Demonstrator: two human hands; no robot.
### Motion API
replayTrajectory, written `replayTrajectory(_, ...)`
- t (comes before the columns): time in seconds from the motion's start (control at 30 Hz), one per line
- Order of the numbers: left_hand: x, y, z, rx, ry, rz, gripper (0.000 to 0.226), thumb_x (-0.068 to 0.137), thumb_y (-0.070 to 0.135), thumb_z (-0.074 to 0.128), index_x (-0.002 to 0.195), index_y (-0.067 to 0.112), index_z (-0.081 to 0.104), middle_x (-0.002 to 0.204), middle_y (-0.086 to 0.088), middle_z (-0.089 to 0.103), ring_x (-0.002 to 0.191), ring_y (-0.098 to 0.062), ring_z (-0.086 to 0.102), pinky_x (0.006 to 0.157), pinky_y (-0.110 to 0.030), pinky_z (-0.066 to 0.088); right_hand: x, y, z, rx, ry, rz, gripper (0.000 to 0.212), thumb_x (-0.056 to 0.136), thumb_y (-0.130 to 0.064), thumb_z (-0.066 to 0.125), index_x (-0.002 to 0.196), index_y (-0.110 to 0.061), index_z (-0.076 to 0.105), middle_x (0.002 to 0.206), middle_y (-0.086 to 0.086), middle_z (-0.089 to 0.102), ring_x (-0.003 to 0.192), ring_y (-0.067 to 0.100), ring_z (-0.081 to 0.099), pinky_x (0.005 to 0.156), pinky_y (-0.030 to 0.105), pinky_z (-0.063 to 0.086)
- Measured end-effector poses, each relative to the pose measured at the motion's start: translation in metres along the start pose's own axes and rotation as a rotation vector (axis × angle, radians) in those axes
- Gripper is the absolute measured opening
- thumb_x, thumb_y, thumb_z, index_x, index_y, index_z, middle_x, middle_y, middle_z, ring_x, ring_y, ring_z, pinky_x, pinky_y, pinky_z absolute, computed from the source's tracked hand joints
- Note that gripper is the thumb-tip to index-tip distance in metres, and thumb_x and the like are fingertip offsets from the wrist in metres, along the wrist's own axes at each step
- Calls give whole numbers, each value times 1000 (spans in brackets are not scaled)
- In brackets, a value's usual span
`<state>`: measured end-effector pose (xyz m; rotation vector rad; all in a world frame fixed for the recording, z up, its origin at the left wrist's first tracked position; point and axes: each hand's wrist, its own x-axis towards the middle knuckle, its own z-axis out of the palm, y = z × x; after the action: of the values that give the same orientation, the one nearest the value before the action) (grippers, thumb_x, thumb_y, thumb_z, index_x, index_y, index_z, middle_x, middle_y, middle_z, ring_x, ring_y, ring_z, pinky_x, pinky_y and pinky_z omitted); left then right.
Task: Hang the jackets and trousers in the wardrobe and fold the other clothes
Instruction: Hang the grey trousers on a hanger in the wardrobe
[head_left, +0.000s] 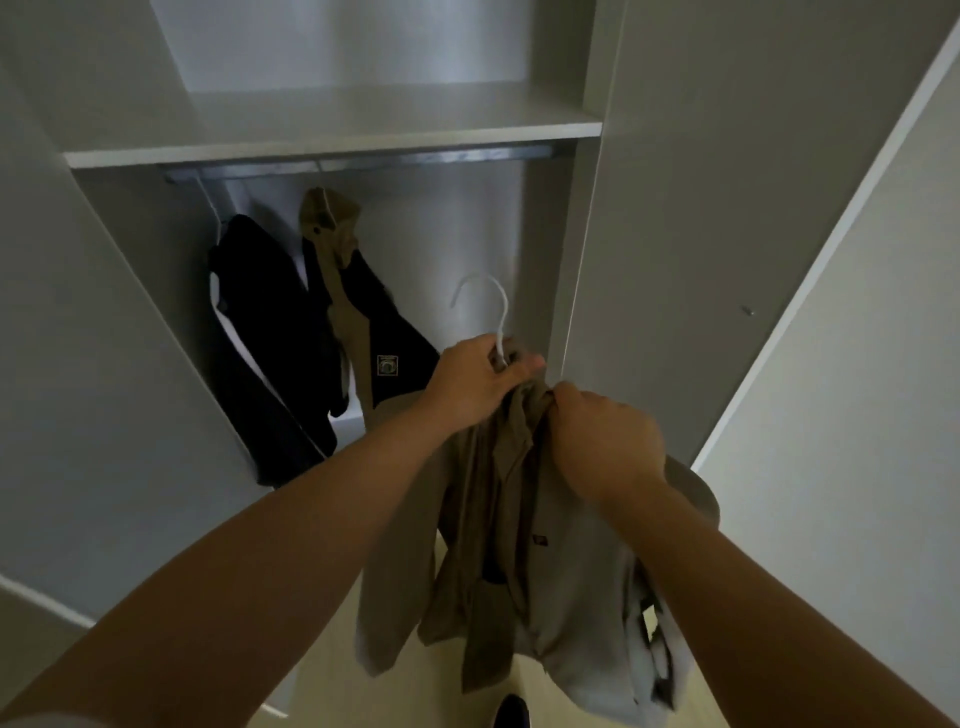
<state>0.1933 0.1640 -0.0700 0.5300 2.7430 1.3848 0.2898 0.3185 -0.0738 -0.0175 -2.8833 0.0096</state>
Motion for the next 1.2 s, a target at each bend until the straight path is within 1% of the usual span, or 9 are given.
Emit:
replayTrajectory(0.13, 58, -4, 7, 11, -119, 67, 35, 97, 48, 59, 99, 15, 68, 89, -5, 69, 88, -19, 65, 92, -41, 54, 45, 14, 20, -19, -28, 151, 14, 97, -20, 46, 103, -18, 58, 79, -2, 66, 67, 26, 67, 62, 31, 39)
replayTrajectory(0.27, 114, -22, 6, 99, -176, 124, 32, 102, 41, 54, 98, 13, 67, 91, -6, 70, 85, -18, 66, 89, -41, 55, 97, 19, 36, -36, -96, 186, 35, 94, -10, 42, 128, -12, 52, 93, 2, 70, 85, 27, 66, 89, 41, 43)
replayTrajectory(0.43, 181, -63, -8, 93, -30, 76, 44, 100, 36, 60, 142, 24, 53, 121, 14, 61, 109, -1, 54, 92, -11, 34, 156, 21, 45, 61, -52, 297, 19, 100, -11, 40, 109, -13, 57, 95, 5, 69, 82, 28, 68, 67, 32, 39)
replayTrajectory(0.53, 216, -96, -14, 50, 24, -34, 41, 91, 35, 71, 129, 24, 62, 118, 10, 67, 108, -10, 61, 92, -20, 40, 187, 12, 54, 52, 18, 342, 15, 98, -11, 42, 100, -13, 57, 89, 4, 69, 76, 29, 67, 63, 32, 37)
replayTrajectory(0.67, 257, -123, -25, -110, -115, -127, 52, 80, 38, 82, 126, 24, 63, 112, 7, 67, 101, -15, 62, 83, -23, 47, 226, -11, 72, 23, 22, 359, 26, 97, -10, 45, 121, -11, 55, 87, 4, 69, 75, 30, 68, 73, 37, 49)
replayTrajectory(0.8, 296, -137, -39, -356, -168, -260, 24, 79, 31, 79, 100, 23, 72, 95, 0, 73, 93, -21, 69, 68, -28, 52, 261, -30, 93, -9, 65, 435, 19, 97, -13, 45, 113, -14, 55, 81, 3, 68, 69, 28, 64, 80, 40, 49)
replayTrajectory(0.9, 324, -143, -49, -280, -166, -183, 17, 84, 25, 72, 100, 23, 69, 96, -3, 71, 91, -23, 68, 76, -36, 57, 282, -40, 106, -28, 103, 493, 13, 96, -15, 47, 106, -15, 54, 79, 2, 66, 70, 26, 62, 80, 40, 47)
replayTrajectory(1.03, 349, -139, -48, -134, -152, -6, 13, 84, 23, 72, 81, 31, 62, 84, 6, 66, 77, -11, 61, 62, -26, 44, 309, -47, 117, -43, 94, 591, 6, 92, -14, 47, 93, -19, 44, 81, 3, 66, 78, 28, 59, 79, 42, 37)
replayTrajectory(1.2, 367, -147, -38, 91, 23, 353, 32, 86, 10, 68, 67, 25, 47, 84, -3, 54, 73, -1, 49, 61, -10, 36, 345, -44, 137, 147, 72, 713, 20, 97, -14, 43, 114, -17, 51, 104, 4, 67, 98, 27, 63, 95, 46, 42)
